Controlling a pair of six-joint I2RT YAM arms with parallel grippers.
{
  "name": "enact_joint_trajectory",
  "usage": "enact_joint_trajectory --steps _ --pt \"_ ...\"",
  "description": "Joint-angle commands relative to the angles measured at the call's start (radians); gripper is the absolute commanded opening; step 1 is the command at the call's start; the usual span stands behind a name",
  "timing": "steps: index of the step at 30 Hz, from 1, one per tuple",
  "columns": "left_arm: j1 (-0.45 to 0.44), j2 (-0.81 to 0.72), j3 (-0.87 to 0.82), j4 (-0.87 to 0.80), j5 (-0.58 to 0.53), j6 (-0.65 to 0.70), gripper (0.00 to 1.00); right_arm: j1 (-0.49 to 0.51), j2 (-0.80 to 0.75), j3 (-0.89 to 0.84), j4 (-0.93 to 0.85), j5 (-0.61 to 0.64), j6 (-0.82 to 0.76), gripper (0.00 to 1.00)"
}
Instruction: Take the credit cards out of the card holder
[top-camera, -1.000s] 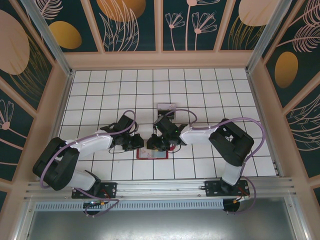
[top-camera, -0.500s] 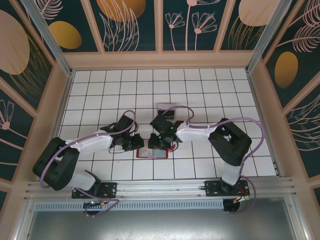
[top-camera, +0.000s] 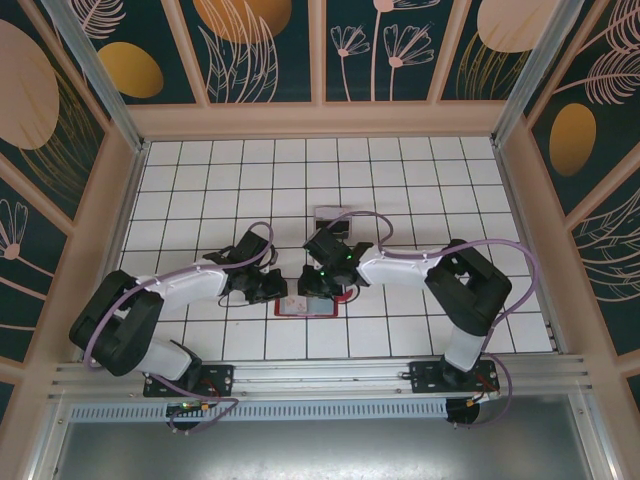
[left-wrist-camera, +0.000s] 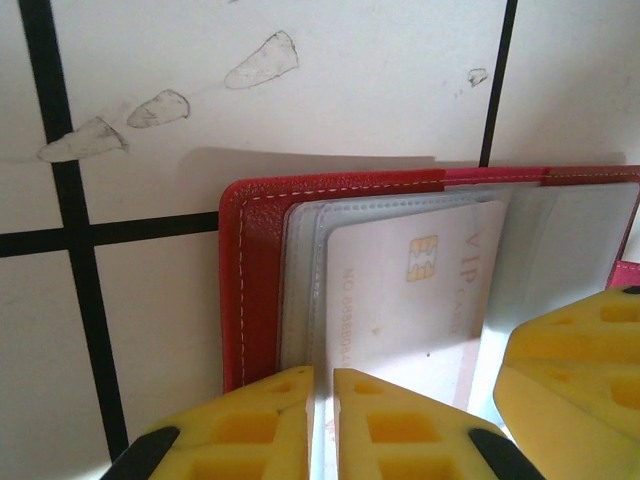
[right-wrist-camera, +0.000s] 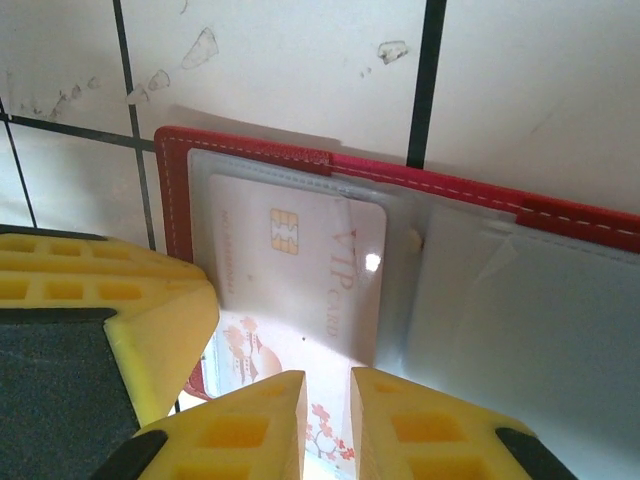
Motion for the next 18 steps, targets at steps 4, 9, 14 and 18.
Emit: enact_joint_trajectory --steps 4,9,14,18 --pt "-0.004 0.026 0.017 -0.017 0.028 0.031 0.14 -0.013 -0.027 -0.062 0.059 -0.023 0.027 0.18" --pt "-0.004 0.053 0.017 -0.038 0.01 0.043 0.14 -0.016 -0.022 -0.088 0.101 -0.041 0.037 0.18" --pt "-0.004 0.07 0.017 -0.049 0.004 0.051 0.14 -0.017 -0.026 -0.121 0.172 -0.074 0.055 0.18" --pt "-0.004 0.079 0.016 -0.052 0.0 0.052 0.14 -0.023 -0.034 -0.135 0.208 -0.093 0.066 0.19"
